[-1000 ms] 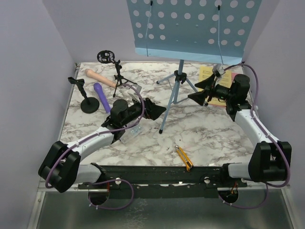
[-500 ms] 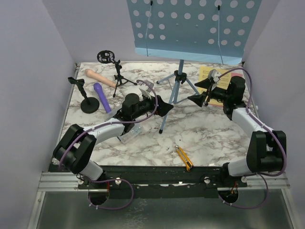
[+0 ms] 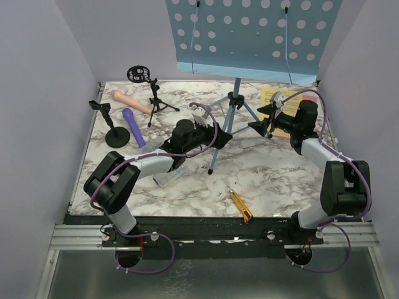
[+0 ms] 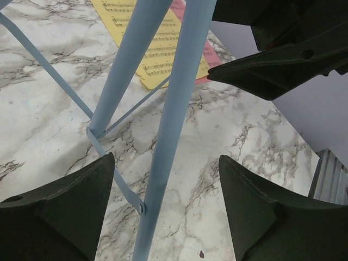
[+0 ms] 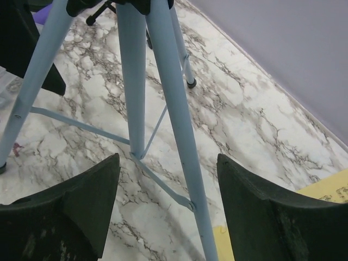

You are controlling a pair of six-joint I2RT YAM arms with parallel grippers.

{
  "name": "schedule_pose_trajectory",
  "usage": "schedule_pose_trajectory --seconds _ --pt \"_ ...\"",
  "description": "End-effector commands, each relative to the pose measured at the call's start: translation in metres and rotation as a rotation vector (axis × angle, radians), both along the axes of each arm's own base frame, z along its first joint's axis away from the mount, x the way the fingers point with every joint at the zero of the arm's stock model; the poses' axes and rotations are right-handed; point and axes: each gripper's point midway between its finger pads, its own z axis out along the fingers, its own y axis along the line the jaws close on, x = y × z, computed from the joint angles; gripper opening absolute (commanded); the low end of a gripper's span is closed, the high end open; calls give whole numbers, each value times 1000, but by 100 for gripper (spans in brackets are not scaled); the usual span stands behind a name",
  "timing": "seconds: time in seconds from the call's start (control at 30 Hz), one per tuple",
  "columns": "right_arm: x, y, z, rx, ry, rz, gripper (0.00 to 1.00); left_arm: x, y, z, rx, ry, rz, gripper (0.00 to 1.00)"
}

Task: Pack up the instrument practice props
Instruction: Close the music stand at the center of the board.

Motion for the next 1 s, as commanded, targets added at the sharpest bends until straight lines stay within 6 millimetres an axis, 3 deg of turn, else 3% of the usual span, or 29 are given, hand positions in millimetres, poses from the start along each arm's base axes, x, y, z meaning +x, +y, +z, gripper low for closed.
schedule_pose_trajectory --seconds 0.0,0.13,0.23,0.33,0.6,0.8,0.97 --pt "12 5 -3 -41 -77 -33 73 11 -5 8 9 -48 60 73" --pt "13 18 -5 -51 -83 -11 63 13 -11 4 43 -54 69 65" --pt "13 23 -6 -64 -84 -5 53 13 -14 3 73 -64 71 52" --pt "12 23 -5 -72 -91 -2 40 14 -15 4 96 -80 85 36" --pt "1 30 0 -67 -81 62 1 11 -18 24 120 -144 96 10" --pt "-30 43 23 0 -96 191 0 4 -20 52 94 -203 89 2" --pt "-41 47 28 22 -97 238 0 1 -23 69 75 -237 74 1"
